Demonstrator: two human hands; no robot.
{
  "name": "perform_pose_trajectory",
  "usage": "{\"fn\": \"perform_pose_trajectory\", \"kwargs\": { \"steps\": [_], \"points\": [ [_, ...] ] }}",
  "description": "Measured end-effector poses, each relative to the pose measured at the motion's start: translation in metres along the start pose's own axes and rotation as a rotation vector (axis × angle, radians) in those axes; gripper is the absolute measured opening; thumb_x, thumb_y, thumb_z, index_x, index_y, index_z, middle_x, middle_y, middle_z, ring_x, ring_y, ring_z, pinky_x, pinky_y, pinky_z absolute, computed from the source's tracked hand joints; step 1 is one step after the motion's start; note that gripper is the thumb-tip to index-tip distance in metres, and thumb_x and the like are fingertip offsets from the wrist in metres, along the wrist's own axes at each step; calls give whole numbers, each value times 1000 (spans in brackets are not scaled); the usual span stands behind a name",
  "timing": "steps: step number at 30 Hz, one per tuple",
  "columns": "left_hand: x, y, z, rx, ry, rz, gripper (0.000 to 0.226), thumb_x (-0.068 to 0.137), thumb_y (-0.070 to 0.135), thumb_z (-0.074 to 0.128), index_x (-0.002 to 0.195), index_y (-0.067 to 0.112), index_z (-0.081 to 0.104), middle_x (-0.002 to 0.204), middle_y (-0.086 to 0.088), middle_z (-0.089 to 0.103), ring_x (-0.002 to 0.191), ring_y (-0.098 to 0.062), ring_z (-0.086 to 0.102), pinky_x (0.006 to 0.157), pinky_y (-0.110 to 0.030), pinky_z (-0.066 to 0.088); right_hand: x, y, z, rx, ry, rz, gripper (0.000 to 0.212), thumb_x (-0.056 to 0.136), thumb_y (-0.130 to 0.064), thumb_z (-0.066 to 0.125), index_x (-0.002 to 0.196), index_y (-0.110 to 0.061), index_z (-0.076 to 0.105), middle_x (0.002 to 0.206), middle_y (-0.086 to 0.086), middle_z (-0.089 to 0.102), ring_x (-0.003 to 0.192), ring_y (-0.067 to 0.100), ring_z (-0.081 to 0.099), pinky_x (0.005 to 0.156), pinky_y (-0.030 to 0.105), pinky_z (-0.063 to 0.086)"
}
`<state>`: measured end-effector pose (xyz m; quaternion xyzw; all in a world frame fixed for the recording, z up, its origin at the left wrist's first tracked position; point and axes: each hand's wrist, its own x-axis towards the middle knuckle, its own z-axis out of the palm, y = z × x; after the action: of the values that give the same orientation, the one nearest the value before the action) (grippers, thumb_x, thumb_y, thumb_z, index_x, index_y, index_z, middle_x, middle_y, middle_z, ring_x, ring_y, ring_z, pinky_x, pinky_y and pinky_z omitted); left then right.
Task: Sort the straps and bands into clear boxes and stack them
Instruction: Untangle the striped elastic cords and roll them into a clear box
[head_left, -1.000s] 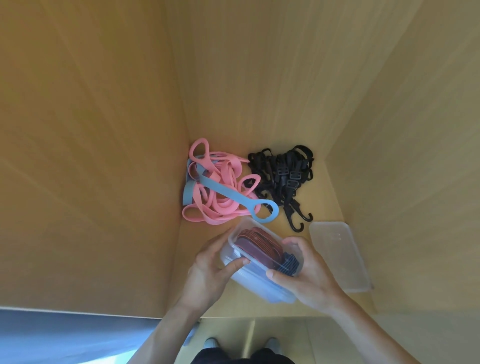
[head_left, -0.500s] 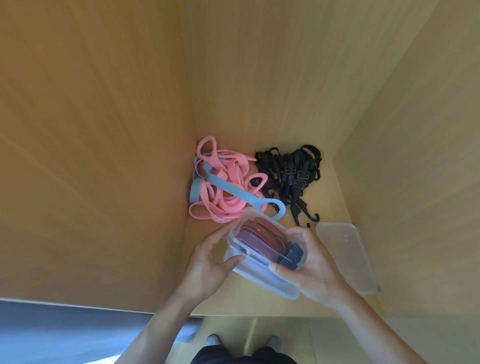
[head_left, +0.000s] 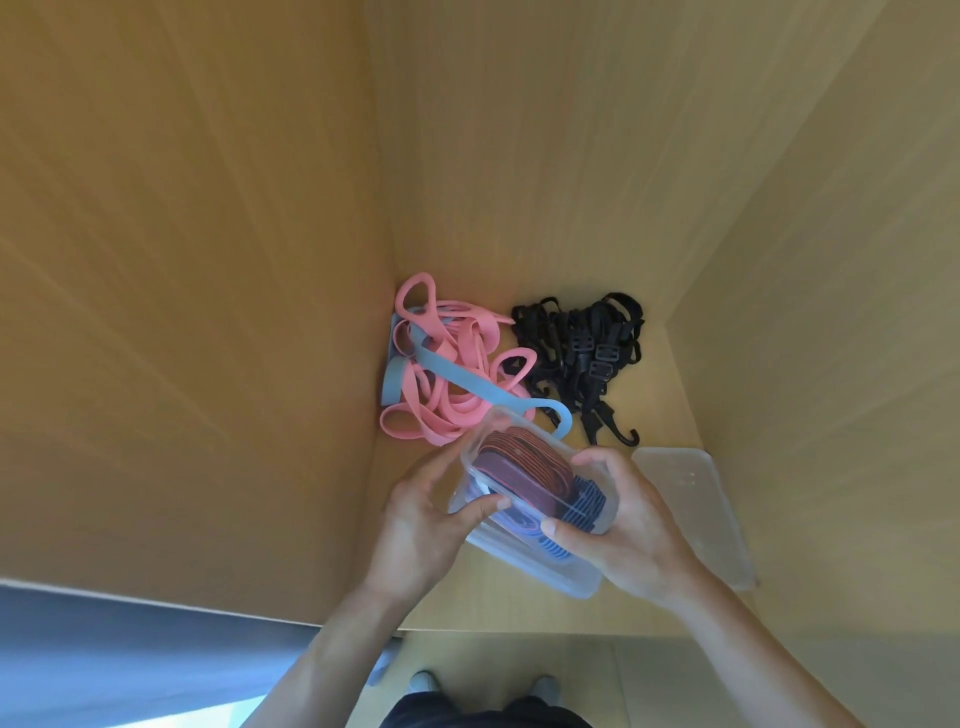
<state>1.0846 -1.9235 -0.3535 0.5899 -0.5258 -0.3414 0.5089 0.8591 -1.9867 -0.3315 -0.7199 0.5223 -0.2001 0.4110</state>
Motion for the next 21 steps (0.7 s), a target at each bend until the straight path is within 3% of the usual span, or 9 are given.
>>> {"fn": "perform_pose_trajectory", "kwargs": {
  "steps": [4, 7, 10, 13, 15, 19, 21],
  "points": [
    [0, 8, 0, -14, 2, 4, 68, 79, 29, 84, 135, 53, 54, 133, 31, 60, 128, 9, 52, 101, -3, 34, -1, 0, -2, 4, 17, -2, 68, 58, -64, 79, 115, -45, 48, 118, -27, 55, 116, -6, 51, 87, 16, 41],
    [1, 15, 2, -61, -20, -30, 70, 79, 21, 85, 139, 43, 56, 133, 24, 62, 128, 0, 55, 108, -18, 40, -3, -2, -5, 6, 30, -28, 69, 59, -63, 79, 117, -45, 48, 120, -28, 55, 119, -7, 50, 87, 14, 40],
    [4, 25, 2, -122, -16, -62, 69, 78, 19, 86, 140, 32, 58, 131, 18, 66, 125, -7, 59, 109, -29, 45, -3, -7, -9, 18, 45, -100, 66, 65, -61, 78, 122, -42, 50, 127, -21, 56, 124, 3, 51, 96, 24, 43],
    [12, 41, 2, -170, 9, -31, 62, 81, 19, 84, 135, 40, 61, 129, 18, 67, 123, -6, 59, 99, -19, 49, -3, -17, -16, 41, 45, -149, 65, 71, -61, 75, 129, -41, 52, 132, -17, 54, 128, 10, 50, 104, 38, 45],
    [20, 53, 1, -148, 38, 23, 60, 82, 18, 82, 131, 47, 61, 130, 21, 66, 122, -2, 59, 96, -12, 45, -4, -25, -22, 44, 38, -184, 69, 75, -62, 72, 137, -46, 47, 137, -20, 48, 133, 9, 46, 107, 37, 42],
    [36, 58, 3, -272, 35, -55, 67, 69, 32, 88, 130, 40, 60, 123, 8, 72, 119, -15, 64, 101, -36, 51, -3, -34, -39, -30, -14, -191, 85, 71, -76, 68, 146, -57, 34, 143, -21, 38, 138, 9, 38, 113, 40, 36],
    [43, 59, 6, -330, 18, -109, 71, 63, 35, 89, 128, 43, 60, 115, 2, 75, 113, -18, 68, 94, -33, 54, -4, -34, -45, -67, -45, -165, 92, 66, -86, 64, 147, -59, 29, 149, -18, 34, 141, 12, 35, 114, 45, 35]
  ]
}}
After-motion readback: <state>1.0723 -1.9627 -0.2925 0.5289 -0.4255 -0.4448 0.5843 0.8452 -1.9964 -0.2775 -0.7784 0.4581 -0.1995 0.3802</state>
